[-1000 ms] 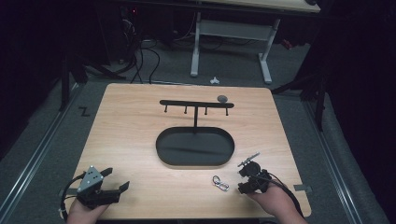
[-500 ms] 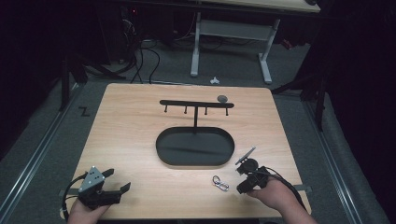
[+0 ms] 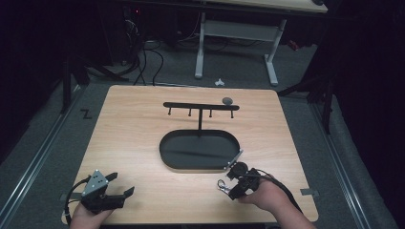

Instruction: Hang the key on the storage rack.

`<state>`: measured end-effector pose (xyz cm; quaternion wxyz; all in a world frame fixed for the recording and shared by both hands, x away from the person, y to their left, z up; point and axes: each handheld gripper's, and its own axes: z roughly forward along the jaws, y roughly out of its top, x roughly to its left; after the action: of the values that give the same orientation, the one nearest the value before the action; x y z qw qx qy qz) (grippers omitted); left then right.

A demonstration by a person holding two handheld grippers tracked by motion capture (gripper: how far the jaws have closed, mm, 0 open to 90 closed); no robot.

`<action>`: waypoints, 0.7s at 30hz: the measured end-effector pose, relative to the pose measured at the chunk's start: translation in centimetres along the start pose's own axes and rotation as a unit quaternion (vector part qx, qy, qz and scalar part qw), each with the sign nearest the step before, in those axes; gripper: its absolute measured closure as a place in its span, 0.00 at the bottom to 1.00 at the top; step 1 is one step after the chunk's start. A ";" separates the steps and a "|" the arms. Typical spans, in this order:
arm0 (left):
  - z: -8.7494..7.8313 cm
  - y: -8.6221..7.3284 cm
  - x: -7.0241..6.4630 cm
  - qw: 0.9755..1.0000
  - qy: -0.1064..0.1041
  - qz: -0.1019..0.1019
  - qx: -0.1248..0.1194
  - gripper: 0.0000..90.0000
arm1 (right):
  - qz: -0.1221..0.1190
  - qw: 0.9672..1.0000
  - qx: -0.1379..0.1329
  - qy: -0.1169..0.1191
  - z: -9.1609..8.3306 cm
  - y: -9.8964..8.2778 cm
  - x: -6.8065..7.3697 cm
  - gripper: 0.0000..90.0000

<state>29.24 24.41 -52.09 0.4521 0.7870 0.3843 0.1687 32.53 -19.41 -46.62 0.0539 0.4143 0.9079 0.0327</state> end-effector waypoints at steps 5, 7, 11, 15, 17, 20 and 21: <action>0.0 0.0 -0.2 1.000 -0.002 0.000 0.000 0.16 | -0.016 1.000 -0.004 0.008 0.1 0.8 0.9 0.31; 0.0 0.0 -0.2 1.000 -0.002 0.004 0.001 0.16 | -0.025 1.000 -0.008 0.007 0.1 1.0 1.1 0.32; 0.1 0.0 -0.2 1.000 -0.002 0.003 0.002 0.17 | -0.026 1.000 -0.012 0.011 0.2 1.3 1.5 0.32; 0.1 0.0 -0.2 1.000 -0.001 0.003 0.002 0.17 | -0.029 0.999 -0.010 0.016 0.6 1.4 1.6 0.34; 0.1 0.0 -0.2 1.000 -0.001 0.004 0.004 0.17 | -0.028 0.999 -0.010 0.016 0.8 1.5 1.7 0.35; 0.0 0.0 -0.3 1.000 -0.001 0.003 0.005 0.17 | -0.033 0.999 -0.010 0.013 0.7 1.7 1.8 0.40; 0.1 0.0 -0.3 1.000 0.000 0.002 0.006 0.17 | -0.033 0.999 -0.010 0.013 0.7 1.7 1.8 0.40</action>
<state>29.08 24.16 -52.14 0.4468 0.7906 0.3836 0.1676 32.71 -16.94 -47.29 0.0468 0.3828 0.9216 0.0450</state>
